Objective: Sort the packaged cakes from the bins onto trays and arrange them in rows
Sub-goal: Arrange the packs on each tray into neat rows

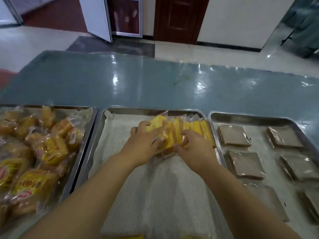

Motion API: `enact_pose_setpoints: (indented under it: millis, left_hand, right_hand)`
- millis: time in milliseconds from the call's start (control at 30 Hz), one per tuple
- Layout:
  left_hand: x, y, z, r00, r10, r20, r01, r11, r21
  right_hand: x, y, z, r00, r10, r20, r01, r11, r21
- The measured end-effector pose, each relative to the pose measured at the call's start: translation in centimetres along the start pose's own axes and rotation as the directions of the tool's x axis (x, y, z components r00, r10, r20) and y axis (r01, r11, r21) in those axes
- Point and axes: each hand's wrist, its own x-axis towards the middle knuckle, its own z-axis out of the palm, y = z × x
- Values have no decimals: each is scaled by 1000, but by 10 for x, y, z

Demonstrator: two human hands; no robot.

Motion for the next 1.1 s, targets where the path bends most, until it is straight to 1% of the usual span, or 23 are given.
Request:
enact_pose_setpoints:
  millis: [100, 167, 233, 300, 367, 467, 567, 700, 800, 867, 933, 1033, 1100]
  left_hand:
    - [7, -2, 7, 996, 35, 83, -41, 997, 73]
    - [7, -8, 11, 997, 29, 74, -33, 998, 51]
    - [2, -12, 13, 999, 26, 21, -27, 999, 19]
    - [-5, -14, 13, 998, 5, -63, -10, 997, -78]
    - [-11, -17, 12, 987, -48, -152, 23, 986, -163]
    - [-16, -28, 10, 952, -154, -266, 85, 964, -253]
    - [-24, -36, 4, 916, -245, -318, 118, 921, -370]
    - [-49, -38, -5, 899, -251, -359, 98, 915, -392]
    - [-72, -43, -7, 878, -256, -405, 60, 897, -438]
    - [-91, -47, -4, 885, -262, -385, 16, 843, -537]
    - [-107, -50, -1, 899, -281, -337, 0, 767, -641]
    - [-125, -52, 2, 902, -313, -296, 7, 698, -716]
    - [-130, -55, 4, 904, -332, -269, 25, 670, -742]
  right_hand:
    - [4, 4, 8, 1000, -16, 2, 16, 999, -34]
    - [3, 7, 12, 1000, -24, -3, 24, 999, -45]
    - [2, 10, 15, 1000, -17, -4, 17, 1000, -25]
    - [0, 13, 18, 1000, -6, -1, 6, 1000, 6]
    - [-2, 13, 20, 1000, 6, 2, -6, 1000, 14]
    - [-5, 9, 22, 1000, 21, 16, -22, 1000, 17]
    - [-10, 2, 22, 999, 52, 0, -51, 992, 112]
    - [-25, -2, 18, 995, 88, -39, -76, 968, 241]
    - [-44, -1, 13, 992, 118, -53, -89, 917, 390]
    - [-58, 2, 9, 987, 149, -59, -108, 893, 438]
    - [-71, 7, 6, 982, 172, -79, -116, 876, 468]
    - [-87, 16, 0, 975, 173, -138, -94, 888, 450]
    - [-96, 23, -4, 975, 144, -169, -58, 900, 433]
